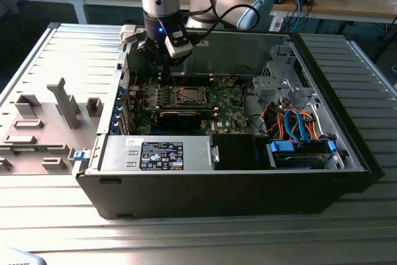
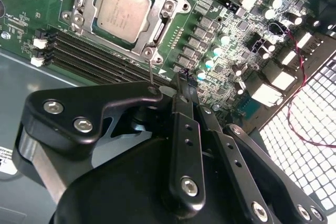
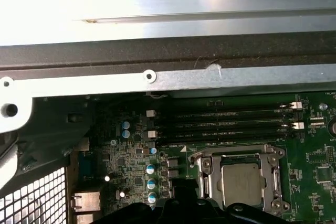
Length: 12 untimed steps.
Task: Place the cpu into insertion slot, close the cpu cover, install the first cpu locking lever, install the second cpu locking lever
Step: 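Install the first cpu locking lever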
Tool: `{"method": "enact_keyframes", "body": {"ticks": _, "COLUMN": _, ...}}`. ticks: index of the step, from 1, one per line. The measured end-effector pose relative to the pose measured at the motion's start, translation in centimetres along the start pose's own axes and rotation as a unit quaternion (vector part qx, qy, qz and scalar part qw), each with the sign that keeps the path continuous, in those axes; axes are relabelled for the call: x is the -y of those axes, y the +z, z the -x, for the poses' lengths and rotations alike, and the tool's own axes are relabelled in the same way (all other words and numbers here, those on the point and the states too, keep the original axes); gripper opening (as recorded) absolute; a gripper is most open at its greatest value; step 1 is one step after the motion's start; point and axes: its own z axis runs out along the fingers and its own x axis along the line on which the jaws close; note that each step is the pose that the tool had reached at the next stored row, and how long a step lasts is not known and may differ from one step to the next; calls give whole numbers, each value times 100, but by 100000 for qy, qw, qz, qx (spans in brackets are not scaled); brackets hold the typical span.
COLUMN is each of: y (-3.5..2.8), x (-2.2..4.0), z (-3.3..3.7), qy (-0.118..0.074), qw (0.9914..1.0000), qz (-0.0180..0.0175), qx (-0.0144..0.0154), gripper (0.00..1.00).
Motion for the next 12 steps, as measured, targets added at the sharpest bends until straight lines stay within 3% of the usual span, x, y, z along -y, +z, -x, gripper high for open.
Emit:
{"method": "enact_keyframes", "body": {"ticks": 9, "y": -2, "x": 0, "z": -54, "qy": 3, "qw": 100000, "qz": 174, "qx": -9, "gripper": 11}}
{"method": "enact_keyframes", "body": {"ticks": 12, "y": 0, "x": -32, "z": -59, "qy": 9, "qw": 100000, "qz": 244, "qx": -12, "gripper": 11}}
